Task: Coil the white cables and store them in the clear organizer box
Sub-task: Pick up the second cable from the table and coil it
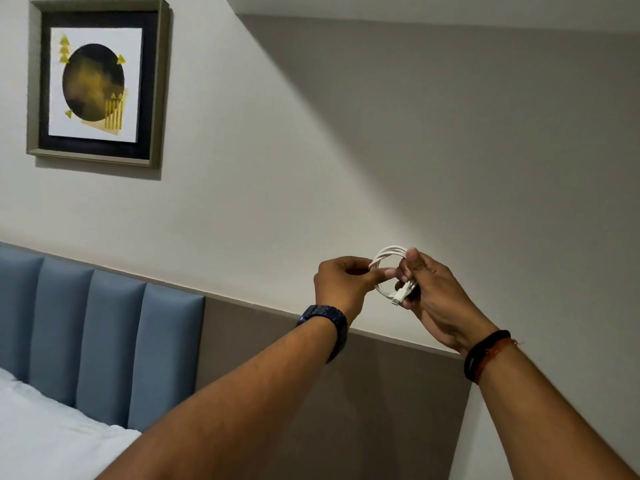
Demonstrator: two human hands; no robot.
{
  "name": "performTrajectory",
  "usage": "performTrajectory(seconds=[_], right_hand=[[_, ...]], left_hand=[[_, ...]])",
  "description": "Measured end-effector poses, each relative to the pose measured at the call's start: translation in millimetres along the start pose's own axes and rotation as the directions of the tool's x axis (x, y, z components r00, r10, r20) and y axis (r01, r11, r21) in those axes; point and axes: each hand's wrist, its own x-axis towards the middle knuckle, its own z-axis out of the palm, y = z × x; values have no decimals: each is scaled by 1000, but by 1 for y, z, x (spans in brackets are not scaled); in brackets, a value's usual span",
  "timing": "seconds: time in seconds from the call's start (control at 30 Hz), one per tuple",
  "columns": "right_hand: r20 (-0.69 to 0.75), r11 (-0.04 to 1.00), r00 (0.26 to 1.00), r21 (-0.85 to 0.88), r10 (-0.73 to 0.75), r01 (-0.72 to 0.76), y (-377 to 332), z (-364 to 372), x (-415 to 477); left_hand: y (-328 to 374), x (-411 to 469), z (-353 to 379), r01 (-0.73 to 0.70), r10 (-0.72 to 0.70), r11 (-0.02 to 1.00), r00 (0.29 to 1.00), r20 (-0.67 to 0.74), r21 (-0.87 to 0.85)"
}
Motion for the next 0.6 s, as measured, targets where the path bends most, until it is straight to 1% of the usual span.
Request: performTrajectory(seconds=[0.13, 0.23, 0.27, 0.33, 0.37, 0.43, 0.53, 0.6], right_hand=[[22, 999, 999, 3, 37, -37, 4, -7, -2], [56, 992, 993, -86, 99, -94, 8, -12, -4], [36, 985, 992, -125, 123, -118, 9, -13, -5], [-74, 972, 985, -166, 154, -164, 9, -12, -3], [-130, 970, 978, -158, 163, -183, 8, -11, -3], [-187, 972, 967, -127, 173, -198, 5, -10, -2], [-168, 971, 970, -134, 176, -199, 1, -14, -5], [-137, 965, 979, -190, 154, -178, -2, -18, -8]], left_hand=[[2, 4, -7, -24, 25, 997, 1000, -16, 78], [4, 7, -9, -32, 43, 983, 997, -56, 179], [5, 7, -8, -34, 50, 976, 997, -67, 214], [5, 7, -5, -42, 67, 964, 994, -87, 263], [6, 7, -3, -45, 76, 957, 992, -99, 286], [6, 5, 1, -45, 91, 943, 988, -124, 330], [8, 6, 2, -31, 103, 927, 979, -174, 373], [10, 8, 0, -14, 97, 922, 976, -197, 386]])
